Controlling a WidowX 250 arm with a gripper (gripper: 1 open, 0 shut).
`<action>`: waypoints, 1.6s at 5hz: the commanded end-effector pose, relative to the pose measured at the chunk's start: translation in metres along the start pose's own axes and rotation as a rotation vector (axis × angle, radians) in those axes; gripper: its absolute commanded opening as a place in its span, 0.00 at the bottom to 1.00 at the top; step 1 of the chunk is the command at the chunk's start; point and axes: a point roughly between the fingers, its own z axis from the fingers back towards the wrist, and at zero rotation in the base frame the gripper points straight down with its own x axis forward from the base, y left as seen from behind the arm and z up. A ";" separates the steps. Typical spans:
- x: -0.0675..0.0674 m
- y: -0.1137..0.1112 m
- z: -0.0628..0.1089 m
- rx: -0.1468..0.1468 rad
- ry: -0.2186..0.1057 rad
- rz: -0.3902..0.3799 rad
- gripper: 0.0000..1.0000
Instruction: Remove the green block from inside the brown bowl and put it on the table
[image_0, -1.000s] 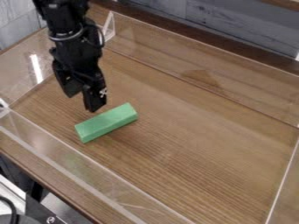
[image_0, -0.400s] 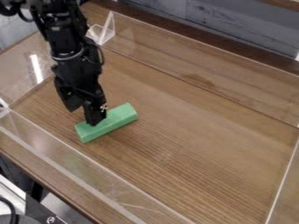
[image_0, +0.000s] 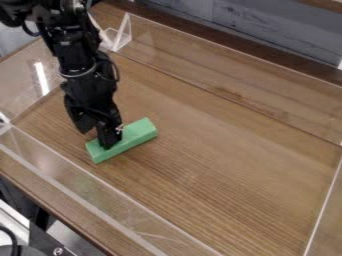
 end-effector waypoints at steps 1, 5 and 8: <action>0.002 0.005 -0.003 0.006 -0.019 0.015 1.00; 0.000 0.005 -0.023 -0.021 -0.008 0.037 1.00; -0.002 0.003 -0.028 -0.037 0.008 0.058 0.00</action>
